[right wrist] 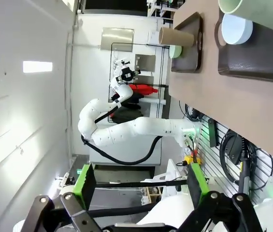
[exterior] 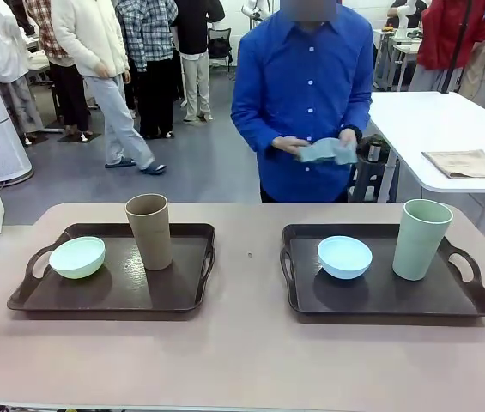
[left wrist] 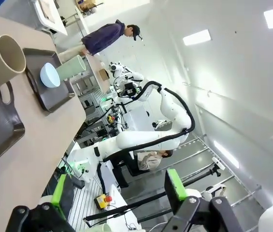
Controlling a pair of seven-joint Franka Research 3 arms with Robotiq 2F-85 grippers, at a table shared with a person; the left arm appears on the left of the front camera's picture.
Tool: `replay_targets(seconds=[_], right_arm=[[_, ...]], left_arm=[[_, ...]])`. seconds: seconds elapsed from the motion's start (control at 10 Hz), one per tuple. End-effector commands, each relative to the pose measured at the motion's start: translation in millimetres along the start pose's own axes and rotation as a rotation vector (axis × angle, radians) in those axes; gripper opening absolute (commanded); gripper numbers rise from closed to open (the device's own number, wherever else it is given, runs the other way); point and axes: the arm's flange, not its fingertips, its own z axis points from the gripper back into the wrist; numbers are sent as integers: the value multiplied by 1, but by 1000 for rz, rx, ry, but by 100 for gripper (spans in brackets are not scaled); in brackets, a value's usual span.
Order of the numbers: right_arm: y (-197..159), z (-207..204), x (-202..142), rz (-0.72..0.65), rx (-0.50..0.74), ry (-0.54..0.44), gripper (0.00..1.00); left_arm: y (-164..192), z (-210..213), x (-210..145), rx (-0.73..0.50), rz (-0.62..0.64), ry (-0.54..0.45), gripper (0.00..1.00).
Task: Set up a tray with a mat and arrange the tableware.
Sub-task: Pick up the Picnic Bowl and Reusable plastic cup from the Handle tray in front of the human's position and hold them in the air.
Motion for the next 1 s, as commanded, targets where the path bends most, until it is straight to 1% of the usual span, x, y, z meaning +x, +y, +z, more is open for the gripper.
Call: replay_targets(seconds=[0.0,0.9], right_arm=[[-2,7,-5,6,19,-22,100],[-2,7,-5,6,19,-22,100]], left_arm=[[1,7,-3,-30,6,-19,100],[1,7,-3,-30,6,-19,100]])
